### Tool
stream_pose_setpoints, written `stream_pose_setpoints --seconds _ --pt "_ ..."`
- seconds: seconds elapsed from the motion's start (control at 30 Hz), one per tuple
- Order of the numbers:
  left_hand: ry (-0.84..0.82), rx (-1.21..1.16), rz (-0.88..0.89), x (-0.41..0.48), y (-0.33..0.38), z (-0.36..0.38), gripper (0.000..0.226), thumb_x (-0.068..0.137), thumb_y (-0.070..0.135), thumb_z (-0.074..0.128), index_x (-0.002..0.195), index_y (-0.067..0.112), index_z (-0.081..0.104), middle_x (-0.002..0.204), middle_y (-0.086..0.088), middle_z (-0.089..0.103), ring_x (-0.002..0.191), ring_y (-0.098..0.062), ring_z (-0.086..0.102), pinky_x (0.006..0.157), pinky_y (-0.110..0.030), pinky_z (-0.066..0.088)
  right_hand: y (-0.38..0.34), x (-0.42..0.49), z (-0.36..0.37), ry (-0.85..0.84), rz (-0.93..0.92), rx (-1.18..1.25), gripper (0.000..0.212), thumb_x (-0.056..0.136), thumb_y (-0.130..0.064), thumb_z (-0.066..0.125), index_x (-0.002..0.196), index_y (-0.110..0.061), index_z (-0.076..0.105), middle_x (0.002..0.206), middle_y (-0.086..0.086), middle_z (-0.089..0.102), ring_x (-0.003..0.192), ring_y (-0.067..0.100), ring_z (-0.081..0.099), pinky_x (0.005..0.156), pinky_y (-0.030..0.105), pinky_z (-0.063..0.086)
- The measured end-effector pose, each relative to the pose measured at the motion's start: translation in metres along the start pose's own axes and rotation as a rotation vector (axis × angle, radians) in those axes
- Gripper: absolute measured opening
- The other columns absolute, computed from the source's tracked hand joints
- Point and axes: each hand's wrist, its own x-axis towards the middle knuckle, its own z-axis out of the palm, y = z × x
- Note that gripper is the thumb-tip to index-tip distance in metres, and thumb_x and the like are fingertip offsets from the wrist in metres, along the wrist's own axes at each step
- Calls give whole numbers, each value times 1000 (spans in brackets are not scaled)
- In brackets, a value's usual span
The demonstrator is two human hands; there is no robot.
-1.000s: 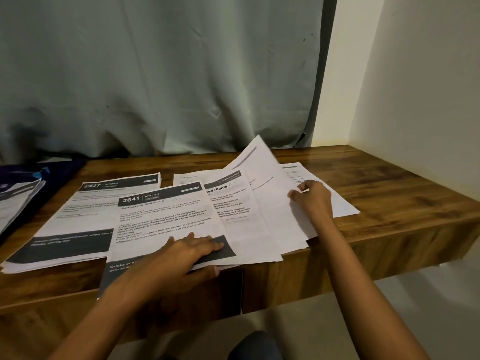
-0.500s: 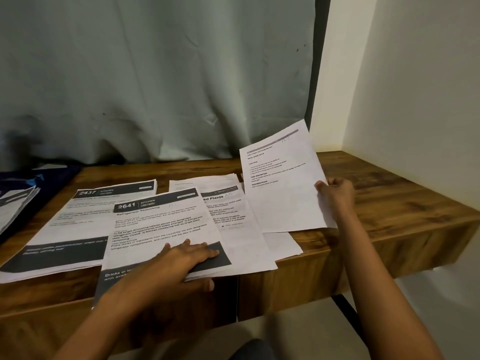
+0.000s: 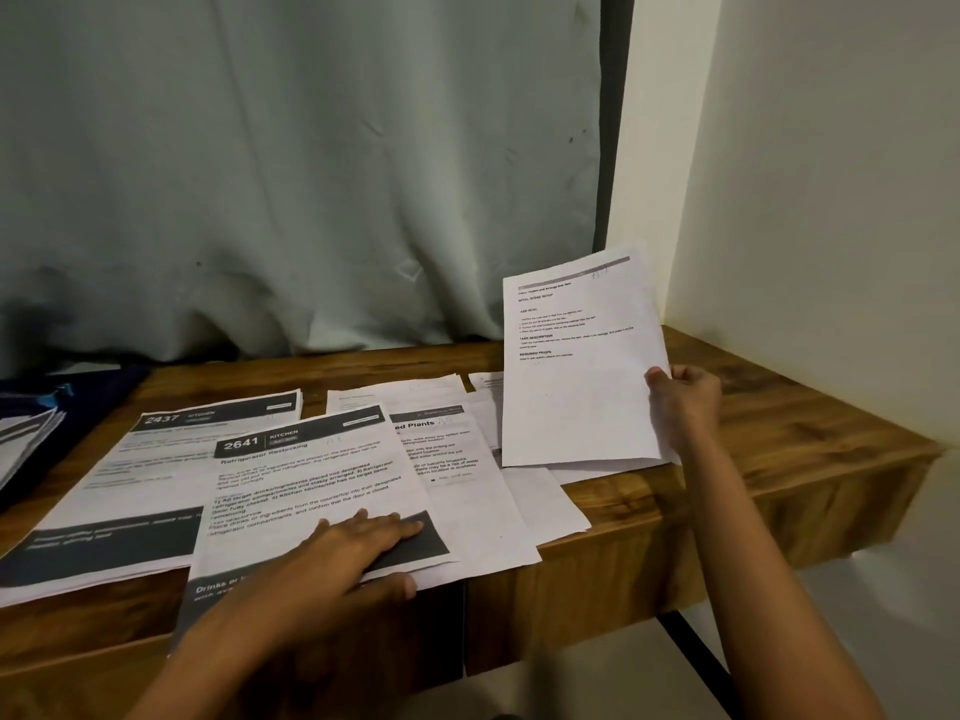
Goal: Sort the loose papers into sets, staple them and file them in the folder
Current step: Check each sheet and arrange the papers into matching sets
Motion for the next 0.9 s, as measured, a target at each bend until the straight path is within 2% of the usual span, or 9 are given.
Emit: stream_pose_setpoints --seconds 0.1,0.27,0.43,0.5,0.57,0.63,0.7,0.8,0.9 --pt "33 -3 5 0 -1 1 74 71 86 18 139 57 17 153 22 23 143 -6 18 117 -28 17 -6 2 -6 6 -12 12 12 91 -14 62 96 -3 60 86 4 63 69 13 59 55 23 44" --pt "55 17 27 1 -8 5 90 63 94 9 143 52 21 149 23 28 136 -3 27 113 -26 25 -11 -3 -7 -40 -24 26 11 91 -14 62 94 -3 59 83 2 62 71 14 59 55 23 44" --pt "137 7 31 -1 -2 6 86 71 87 10 142 45 32 143 19 41 125 0 40 103 -22 36 -3 -17 -1 -154 45 -35 12 91 -13 62 95 -3 56 87 6 63 70 15 60 53 24 45" --pt "272 -36 27 -2 0 4 95 68 88 -1 137 40 44 127 13 57 108 0 54 90 -17 44 -1 -22 0 -205 73 -97 12 92 -12 62 96 -3 55 84 7 62 67 16 60 50 23 43" --pt "396 -68 10 -5 3 1 82 80 78 5 130 34 53 104 7 68 86 -2 61 75 -17 48 -1 -27 4 -238 80 -157 11 90 -11 63 92 -4 54 85 12 63 67 19 60 51 26 46" --pt "532 -95 -37 -8 6 -1 61 88 58 20 123 26 59 76 4 65 65 -4 58 57 -15 43 1 -31 10 -262 92 -223 13 87 -12 67 90 -4 56 95 20 65 75 26 64 62 35 54" --pt "731 -142 -97 -11 12 -2 55 89 46 27 118 16 63 62 4 58 52 -1 49 46 -13 34 1 -37 16 -289 103 -296 15 86 -13 68 91 -3 58 101 18 64 80 26 63 66 35 53" --pt "895 -257 -175 -17 21 -1 54 93 41 29 120 8 62 83 -15 70 54 2 46 44 -13 33 0 -48 27 -365 87 -383 16 86 -13 68 93 -4 57 102 11 60 80 20 57 63 27 46" --pt "939 -354 -212 -18 26 4 48 96 37 34 127 9 59 105 -19 69 62 3 48 50 -16 42 -2 -68 41 -409 74 -436 36 85 -16 69 114 2 58 102 14 62 86 25 60 78 37 52"
